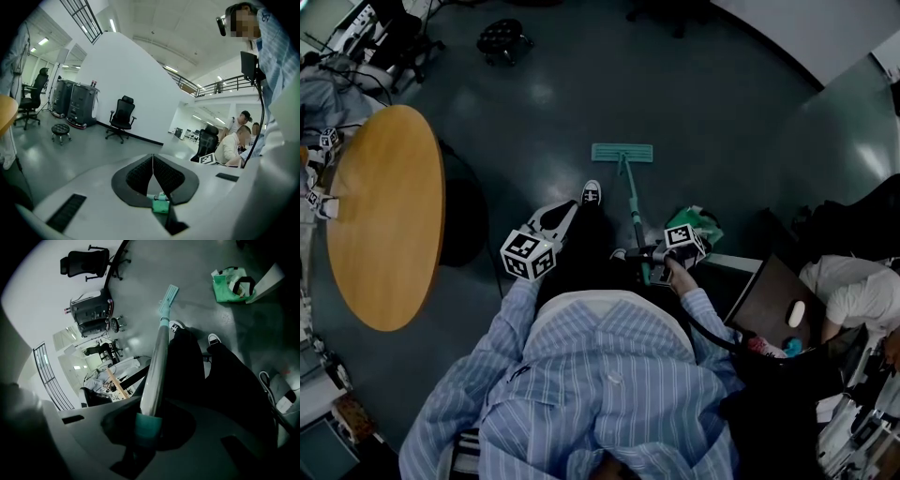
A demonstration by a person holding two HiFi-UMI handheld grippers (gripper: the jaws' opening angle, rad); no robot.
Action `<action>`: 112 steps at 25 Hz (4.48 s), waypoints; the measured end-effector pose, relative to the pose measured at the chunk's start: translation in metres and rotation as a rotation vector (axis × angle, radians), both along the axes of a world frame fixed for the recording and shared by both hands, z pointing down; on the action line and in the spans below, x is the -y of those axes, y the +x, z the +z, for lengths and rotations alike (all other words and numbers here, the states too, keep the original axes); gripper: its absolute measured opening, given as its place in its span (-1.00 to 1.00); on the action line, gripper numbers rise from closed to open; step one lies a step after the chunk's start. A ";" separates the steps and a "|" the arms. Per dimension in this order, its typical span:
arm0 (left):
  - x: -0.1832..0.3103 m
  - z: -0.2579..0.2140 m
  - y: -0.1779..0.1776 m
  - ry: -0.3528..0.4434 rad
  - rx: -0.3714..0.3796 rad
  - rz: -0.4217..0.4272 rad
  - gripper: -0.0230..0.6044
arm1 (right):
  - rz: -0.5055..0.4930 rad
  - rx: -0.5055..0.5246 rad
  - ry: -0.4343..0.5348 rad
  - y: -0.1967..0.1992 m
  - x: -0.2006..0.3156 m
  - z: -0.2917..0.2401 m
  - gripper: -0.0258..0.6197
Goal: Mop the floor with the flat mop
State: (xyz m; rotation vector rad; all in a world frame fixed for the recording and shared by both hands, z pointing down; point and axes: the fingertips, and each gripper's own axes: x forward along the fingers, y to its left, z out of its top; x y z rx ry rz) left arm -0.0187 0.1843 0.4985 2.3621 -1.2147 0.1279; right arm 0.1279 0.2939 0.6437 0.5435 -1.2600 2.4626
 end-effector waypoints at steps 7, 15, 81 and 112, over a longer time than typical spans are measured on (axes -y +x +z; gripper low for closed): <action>0.037 0.011 0.003 -0.025 -0.002 0.041 -0.90 | 0.023 0.002 -0.007 -0.010 0.050 0.001 -0.79; 0.118 0.039 0.000 -0.077 -0.015 0.082 -0.90 | 0.047 0.006 -0.006 -0.022 0.142 0.007 -0.79; 0.438 0.132 -0.164 -0.273 -0.103 -0.067 -0.90 | 0.182 -0.155 0.057 -0.133 0.803 0.085 -0.80; 0.244 0.058 -0.059 -0.075 -0.097 0.122 -0.90 | 0.151 -0.093 -0.024 -0.068 0.283 0.057 -0.80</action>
